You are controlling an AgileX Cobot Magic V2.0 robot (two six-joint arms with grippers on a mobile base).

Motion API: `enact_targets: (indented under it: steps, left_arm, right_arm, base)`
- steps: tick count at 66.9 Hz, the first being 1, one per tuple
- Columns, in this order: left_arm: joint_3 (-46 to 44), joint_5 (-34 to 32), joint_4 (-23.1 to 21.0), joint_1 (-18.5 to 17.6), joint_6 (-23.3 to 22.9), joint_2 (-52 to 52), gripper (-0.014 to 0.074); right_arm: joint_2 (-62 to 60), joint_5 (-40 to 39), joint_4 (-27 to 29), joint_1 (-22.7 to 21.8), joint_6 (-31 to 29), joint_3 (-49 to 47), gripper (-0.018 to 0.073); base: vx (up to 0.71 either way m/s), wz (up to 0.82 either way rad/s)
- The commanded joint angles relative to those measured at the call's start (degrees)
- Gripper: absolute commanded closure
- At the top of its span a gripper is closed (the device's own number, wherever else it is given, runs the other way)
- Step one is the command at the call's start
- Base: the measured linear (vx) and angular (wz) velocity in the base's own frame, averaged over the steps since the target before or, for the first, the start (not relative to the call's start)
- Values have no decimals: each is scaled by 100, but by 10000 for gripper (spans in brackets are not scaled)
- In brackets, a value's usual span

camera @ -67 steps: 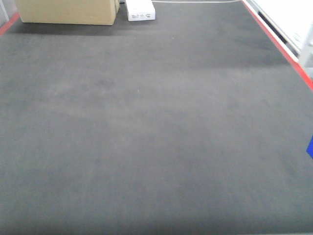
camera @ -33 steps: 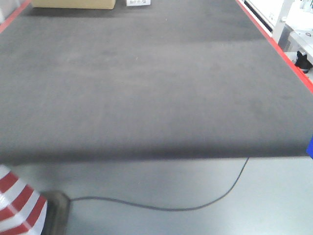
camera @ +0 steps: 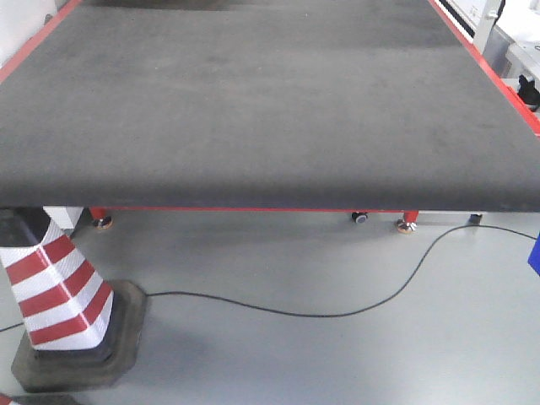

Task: Pour parts from conveyor to right shelf
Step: 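Drive backward away from the conveyor holding the block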

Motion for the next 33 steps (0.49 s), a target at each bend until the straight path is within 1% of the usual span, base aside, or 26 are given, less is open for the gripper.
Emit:
enact_targets:
  steps: [1,10,18,25,33]
  left_arm:
    - [-105,-402,-10,-15,-42,-20,603]
    - [-105,-402,-10,-15,-42,-20,603]
    - [-105,-402,-10,-15,-42,-20,603]
    - [-105,-402,-10,-15,-42,-20,603]
    - [-105,-402,-10,-15,-42,-20,603]
  right_arm:
    - [52,-477,4,-25,-63,-171,561]
    - [52,-477,4,-25,-63,-171,561]
    - [52,-477,4,-25,-63,-171,561]
    - [52,-477,4,-25,-63,-171,561]
    - [52,-477,4,-25,-63,-171,561]
  base:
    - [-28,1]
    - [-24,-6]
    - [-20,-26]
    - [-18,-52]
    - [-18,-73]
